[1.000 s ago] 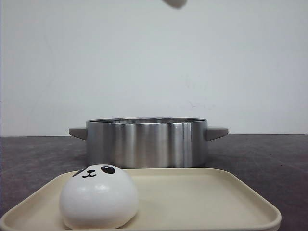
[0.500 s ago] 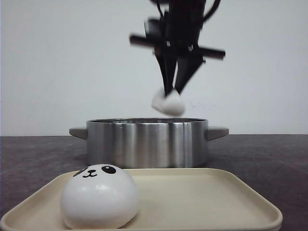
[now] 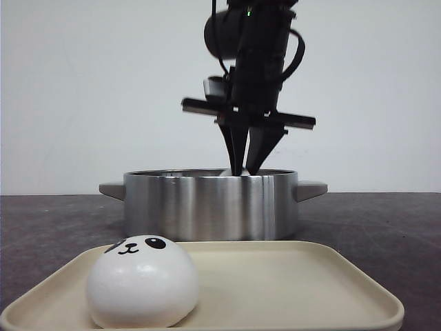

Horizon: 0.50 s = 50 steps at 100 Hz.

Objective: Steam buns
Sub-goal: 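Lower the bun into the pot and open the right gripper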

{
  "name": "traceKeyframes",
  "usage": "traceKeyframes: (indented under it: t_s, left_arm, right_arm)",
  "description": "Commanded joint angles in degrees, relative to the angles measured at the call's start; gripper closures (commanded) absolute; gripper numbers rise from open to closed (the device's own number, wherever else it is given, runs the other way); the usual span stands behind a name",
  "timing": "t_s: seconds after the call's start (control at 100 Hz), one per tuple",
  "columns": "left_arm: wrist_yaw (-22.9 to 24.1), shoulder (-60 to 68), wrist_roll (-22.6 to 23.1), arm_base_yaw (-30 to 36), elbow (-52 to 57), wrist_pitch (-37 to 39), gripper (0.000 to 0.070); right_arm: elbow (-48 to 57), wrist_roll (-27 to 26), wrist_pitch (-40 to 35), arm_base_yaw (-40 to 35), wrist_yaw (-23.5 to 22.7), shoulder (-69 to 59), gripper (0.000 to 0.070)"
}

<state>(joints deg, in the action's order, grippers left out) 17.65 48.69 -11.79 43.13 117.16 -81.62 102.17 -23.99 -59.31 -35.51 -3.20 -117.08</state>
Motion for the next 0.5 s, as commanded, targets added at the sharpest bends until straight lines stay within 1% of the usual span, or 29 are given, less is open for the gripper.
traceKeyframes:
  t_s: [0.0, 0.18, 0.49]
  left_arm:
    - [-0.1, 0.2, -0.3, 0.3, 1.3, -2.0, 0.0023]
    - [-0.1, 0.2, -0.4, 0.3, 1.3, -2.0, 0.0023]
    - [-0.1, 0.2, -0.5, 0.3, 1.3, -2.0, 0.0023]
  right_arm:
    - [1.3, -1.4, 1.0, -0.2, 0.2, -1.3, 0.0694]
    - [1.3, -3.1, 1.9, 0.4, 0.1, -2.2, 0.0694]
    - [1.3, -3.0, 1.5, 0.5, 0.2, -3.3, 0.0694]
